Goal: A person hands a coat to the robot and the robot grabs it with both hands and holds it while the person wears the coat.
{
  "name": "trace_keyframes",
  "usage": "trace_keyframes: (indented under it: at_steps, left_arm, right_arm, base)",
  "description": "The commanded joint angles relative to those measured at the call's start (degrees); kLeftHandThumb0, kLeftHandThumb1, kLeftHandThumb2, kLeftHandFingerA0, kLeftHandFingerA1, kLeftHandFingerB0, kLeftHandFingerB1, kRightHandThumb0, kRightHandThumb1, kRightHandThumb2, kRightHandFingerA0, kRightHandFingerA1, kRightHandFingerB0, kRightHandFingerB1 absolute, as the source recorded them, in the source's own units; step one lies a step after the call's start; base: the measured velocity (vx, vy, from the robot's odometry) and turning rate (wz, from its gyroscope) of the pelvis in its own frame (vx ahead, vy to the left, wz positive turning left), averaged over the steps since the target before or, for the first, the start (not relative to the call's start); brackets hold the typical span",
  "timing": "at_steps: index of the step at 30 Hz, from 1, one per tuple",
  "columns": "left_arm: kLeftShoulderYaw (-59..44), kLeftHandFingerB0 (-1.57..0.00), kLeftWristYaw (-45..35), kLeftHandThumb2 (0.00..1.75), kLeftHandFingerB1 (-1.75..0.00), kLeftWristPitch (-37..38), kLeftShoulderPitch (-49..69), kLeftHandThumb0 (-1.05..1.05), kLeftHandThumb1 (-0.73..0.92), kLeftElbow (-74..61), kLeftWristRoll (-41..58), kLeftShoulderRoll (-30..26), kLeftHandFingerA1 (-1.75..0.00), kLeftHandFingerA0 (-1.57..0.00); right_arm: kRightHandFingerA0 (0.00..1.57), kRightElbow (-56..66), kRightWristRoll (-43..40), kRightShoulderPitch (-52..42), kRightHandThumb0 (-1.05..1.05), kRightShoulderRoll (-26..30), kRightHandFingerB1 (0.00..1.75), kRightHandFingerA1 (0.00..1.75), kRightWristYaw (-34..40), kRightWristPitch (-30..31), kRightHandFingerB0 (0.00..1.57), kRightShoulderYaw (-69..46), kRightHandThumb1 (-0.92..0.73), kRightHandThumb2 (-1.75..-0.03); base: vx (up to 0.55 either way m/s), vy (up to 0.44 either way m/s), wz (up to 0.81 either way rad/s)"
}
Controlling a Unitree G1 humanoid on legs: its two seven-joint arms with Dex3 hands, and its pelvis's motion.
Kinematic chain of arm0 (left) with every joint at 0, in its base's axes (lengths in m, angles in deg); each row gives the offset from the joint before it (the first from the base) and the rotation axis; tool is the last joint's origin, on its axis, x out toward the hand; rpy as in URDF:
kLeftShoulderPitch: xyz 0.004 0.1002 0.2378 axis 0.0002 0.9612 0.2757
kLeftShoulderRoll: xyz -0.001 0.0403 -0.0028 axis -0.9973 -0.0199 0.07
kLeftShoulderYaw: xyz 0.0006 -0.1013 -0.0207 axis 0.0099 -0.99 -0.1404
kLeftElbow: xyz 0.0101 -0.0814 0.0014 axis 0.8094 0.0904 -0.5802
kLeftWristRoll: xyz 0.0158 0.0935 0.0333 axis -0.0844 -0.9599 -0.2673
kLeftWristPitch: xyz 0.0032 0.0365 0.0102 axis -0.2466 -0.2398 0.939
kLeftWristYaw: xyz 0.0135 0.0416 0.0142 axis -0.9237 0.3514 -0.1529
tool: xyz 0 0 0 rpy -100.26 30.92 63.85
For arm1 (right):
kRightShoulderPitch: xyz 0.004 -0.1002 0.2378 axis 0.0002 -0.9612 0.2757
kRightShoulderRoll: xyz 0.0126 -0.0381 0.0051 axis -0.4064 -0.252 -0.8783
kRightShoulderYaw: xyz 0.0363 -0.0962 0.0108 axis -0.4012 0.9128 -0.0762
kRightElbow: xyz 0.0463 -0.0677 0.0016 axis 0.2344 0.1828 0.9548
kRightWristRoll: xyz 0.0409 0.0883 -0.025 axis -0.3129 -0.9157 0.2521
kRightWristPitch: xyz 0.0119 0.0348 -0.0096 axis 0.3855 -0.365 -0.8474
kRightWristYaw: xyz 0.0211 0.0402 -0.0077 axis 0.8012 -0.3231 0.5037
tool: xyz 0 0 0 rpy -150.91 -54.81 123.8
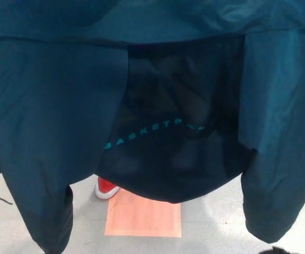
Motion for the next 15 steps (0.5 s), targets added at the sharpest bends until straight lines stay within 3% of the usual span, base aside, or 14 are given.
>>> trace_keyframes:
  at_steps: [1,3,4,8,12,15]
  left_arm:
    - [4.0,-0.7,25.4,0.64,-0.42,19.6,-1.3,-0.33,0.7,-2.9,-11.8,-7.4,-0.49,-0.97]
    - [3.4,-0.69,25.2,0.64,-0.42,20.9,-0.4,-0.35,0.71,-5.6,-11.6,-8.3,-0.49,-0.95]
    - [1.9,-0.69,24.0,0.65,-0.42,23.6,1.3,-0.34,0.74,-10.5,-11.0,-9.7,-0.49,-0.95]
    - [-3.2,-0.75,15.4,0.63,-0.45,32.6,7.9,-0.25,0.73,-26.9,-6.3,-13.8,-0.5,-0.99]
    - [-7.3,-0.76,11.0,0.62,-0.47,35.1,13.3,-0.24,0.74,-40.5,-4.6,-17.4,-0.51,-0.97]
    - [-11.6,-0.81,10.5,0.62,-0.49,37.5,17.0,-0.23,0.72,-50.1,-4.5,-18.9,-0.55,-1.02]
  right_arm:
    - [0.97,9.2,9.1,-2.6,-0.03,8.8,0.53,0.74,19.7,-22.0,0.68,0.3,-0.8,-0.63]
    - [0.98,12.2,7.5,-4.3,-0.03,9.4,0.57,0.69,18.2,-22.8,0.69,-1.4,-0.79,-0.62]
    - [0.94,15.5,6.5,-6.5,-0.02,10.9,0.61,0.86,17.8,-25.3,0.7,-3.3,-0.83,-0.64]
    - [1.02,26.5,2.6,-14.6,-0.02,13.4,0.63,0.68,15.5,-31.3,0.72,-8.9,-0.83,-0.64]
    - [1.02,37.9,-0.6,-20.9,0.07,13.6,0.64,0.75,12.5,-33.4,0.71,-13.5,-0.81,-0.64]
    - [1.01,46.4,-1.3,-24.3,0.03,13.4,0.64,0.68,11.5,-34.6,0.72,-16.9,-0.8,-0.63]
  base:
    - [0.0,0.0,0.0]
    - [0.0,0.0,0.0]
    - [0.0,0.0,0.0]
    - [0.0,0.0,0.0]
    - [0.0,0.0,0.0]
    - [0.0,0.0,0.0]
